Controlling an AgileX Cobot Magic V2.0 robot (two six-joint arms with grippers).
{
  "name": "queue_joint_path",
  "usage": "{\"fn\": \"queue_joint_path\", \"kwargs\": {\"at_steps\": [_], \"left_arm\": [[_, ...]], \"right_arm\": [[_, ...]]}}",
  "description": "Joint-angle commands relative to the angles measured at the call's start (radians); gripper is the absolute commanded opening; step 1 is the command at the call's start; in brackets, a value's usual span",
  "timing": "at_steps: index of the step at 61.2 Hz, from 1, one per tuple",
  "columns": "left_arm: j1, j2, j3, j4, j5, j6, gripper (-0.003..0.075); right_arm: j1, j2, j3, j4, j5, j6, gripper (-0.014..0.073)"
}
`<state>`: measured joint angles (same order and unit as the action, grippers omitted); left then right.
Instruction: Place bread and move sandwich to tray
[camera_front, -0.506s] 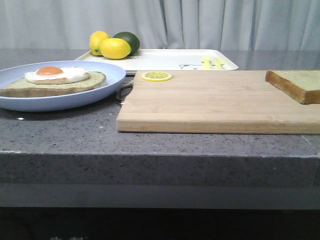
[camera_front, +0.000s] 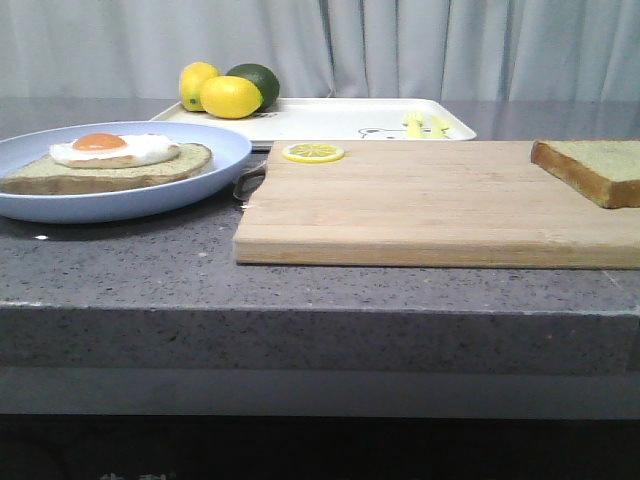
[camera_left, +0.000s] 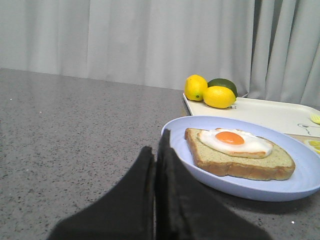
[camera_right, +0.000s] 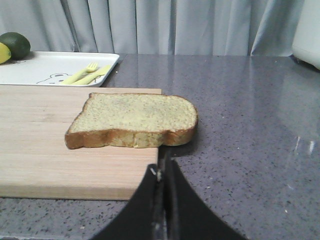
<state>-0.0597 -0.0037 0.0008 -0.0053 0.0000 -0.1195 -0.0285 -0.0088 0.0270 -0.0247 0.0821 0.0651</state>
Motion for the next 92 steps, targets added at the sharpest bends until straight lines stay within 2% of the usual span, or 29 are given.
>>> {"fn": "queue_joint_path", "kwargs": {"at_steps": [1,16,25,41,54,66,79,92], "left_arm": [[0.0,-0.02,0.007,-0.007,-0.081,-0.006,-0.0018],[0.0,-0.02,0.0,-0.007,-0.1,-0.006,-0.0018],[0.0,-0.02,-0.085,-0.032,-0.071,-0.006,-0.0018],[0.0,0.021,-0.356,-0.03,0.077,-0.006,-0.0018],[0.0,0.147,-0.588,-0.02,0.276,0.003,-0.0018],[0.0,0.28,-0.735,-0.02,0.482,0.08,-0.0018],[0.0,0.369,-0.754,-0.025,0.595,0.08,-0.0018],[0.0,0.389,-0.713,-0.026,0.589,0.08,-0.0018]], "right_arm": [[-0.006,-0.023,-0.003,0.001,-0.082,-0.006,-0.0118],[-0.006,-0.023,-0.006,0.001,-0.082,-0.006,-0.0118],[-0.006,-0.023,-0.073,0.002,-0.059,-0.005,-0.0118],[-0.006,0.023,-0.35,0.001,0.188,-0.005,-0.0118],[-0.006,0.17,-0.582,0.001,0.411,-0.005,-0.0118],[-0.006,0.33,-0.737,0.001,0.611,-0.005,-0.0118],[-0.006,0.445,-0.756,0.004,0.67,-0.005,-0.0118],[-0.006,0.489,-0.742,0.004,0.669,-0.005,-0.0118]]}}
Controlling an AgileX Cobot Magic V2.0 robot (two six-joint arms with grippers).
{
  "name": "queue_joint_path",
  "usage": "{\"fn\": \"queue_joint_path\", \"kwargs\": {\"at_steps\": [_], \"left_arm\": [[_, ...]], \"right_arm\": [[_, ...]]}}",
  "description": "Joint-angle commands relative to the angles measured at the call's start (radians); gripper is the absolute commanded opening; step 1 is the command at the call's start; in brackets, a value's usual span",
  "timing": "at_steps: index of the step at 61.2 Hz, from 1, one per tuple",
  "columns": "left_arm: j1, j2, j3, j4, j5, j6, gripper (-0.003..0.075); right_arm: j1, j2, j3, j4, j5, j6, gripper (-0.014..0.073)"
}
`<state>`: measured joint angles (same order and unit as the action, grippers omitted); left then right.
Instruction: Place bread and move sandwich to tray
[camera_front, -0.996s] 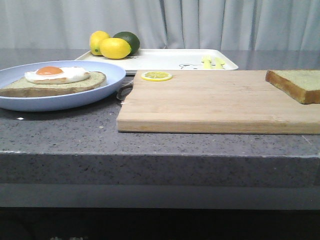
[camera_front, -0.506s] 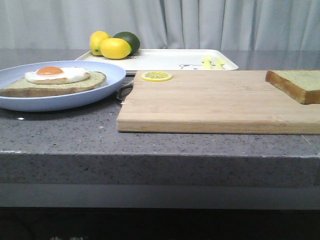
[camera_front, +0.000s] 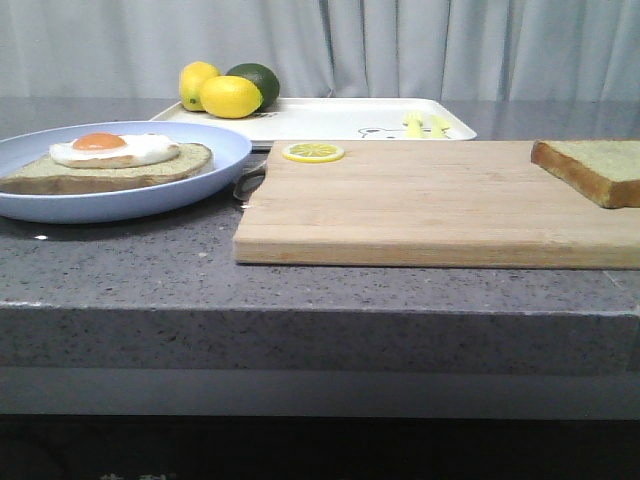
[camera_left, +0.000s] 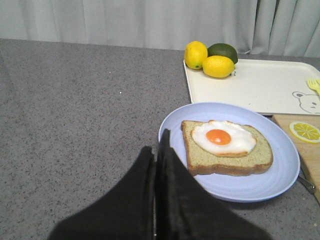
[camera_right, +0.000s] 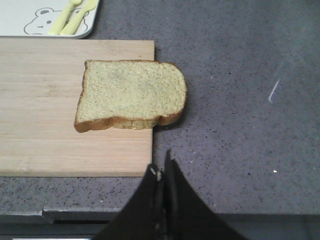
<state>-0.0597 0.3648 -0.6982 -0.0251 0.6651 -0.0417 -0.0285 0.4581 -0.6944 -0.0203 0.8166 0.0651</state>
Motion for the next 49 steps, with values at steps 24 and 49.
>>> {"fn": "queue_joint_path", "kwargs": {"at_steps": [24,49], "left_arm": [[0.0,0.021,0.026,-0.003,-0.074,0.002,0.0218],[-0.005,0.027,0.024,-0.031,-0.074,0.002,0.0495]], "right_arm": [[-0.006,0.057,-0.004,-0.007,-0.016,-0.006,0.0273],[-0.006,0.075,-0.036,0.048,0.059,-0.006,0.0508]]}}
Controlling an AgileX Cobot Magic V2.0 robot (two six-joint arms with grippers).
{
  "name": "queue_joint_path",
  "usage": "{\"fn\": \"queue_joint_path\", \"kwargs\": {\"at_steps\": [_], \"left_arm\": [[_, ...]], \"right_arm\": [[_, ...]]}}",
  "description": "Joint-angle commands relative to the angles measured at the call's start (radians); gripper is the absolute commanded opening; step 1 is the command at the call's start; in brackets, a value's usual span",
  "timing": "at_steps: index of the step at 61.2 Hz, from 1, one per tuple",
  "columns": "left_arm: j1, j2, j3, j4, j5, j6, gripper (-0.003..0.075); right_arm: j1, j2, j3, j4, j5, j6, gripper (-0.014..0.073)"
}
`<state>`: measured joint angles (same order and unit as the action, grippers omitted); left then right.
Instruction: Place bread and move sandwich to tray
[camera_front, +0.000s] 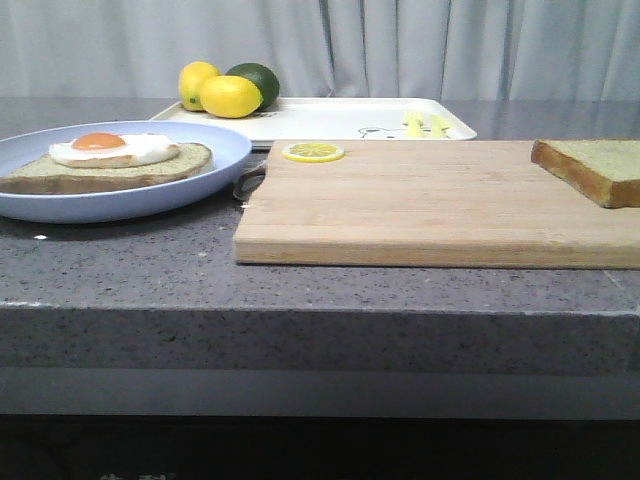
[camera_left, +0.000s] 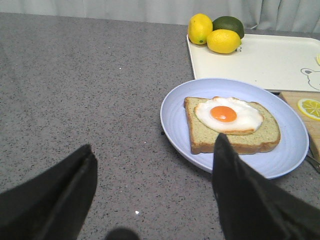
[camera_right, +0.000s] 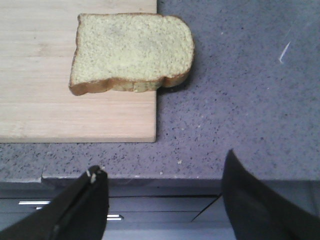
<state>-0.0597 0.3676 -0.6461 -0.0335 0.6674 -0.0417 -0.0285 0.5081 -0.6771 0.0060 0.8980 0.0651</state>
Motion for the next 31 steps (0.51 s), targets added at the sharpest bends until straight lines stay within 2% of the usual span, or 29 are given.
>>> {"fn": "queue_joint_path", "kwargs": {"at_steps": [1,31], "left_arm": [[-0.008,0.027,-0.028,-0.022,-0.078,0.002,0.0495],[-0.267,0.151,-0.077,-0.016,-0.076,0.031,0.0495]], "right_arm": [[-0.006,0.032,-0.059,0.025,-0.014,-0.006,0.0508],[-0.006,0.366,-0.323,0.038,0.229,-0.045,0.0508]]}}
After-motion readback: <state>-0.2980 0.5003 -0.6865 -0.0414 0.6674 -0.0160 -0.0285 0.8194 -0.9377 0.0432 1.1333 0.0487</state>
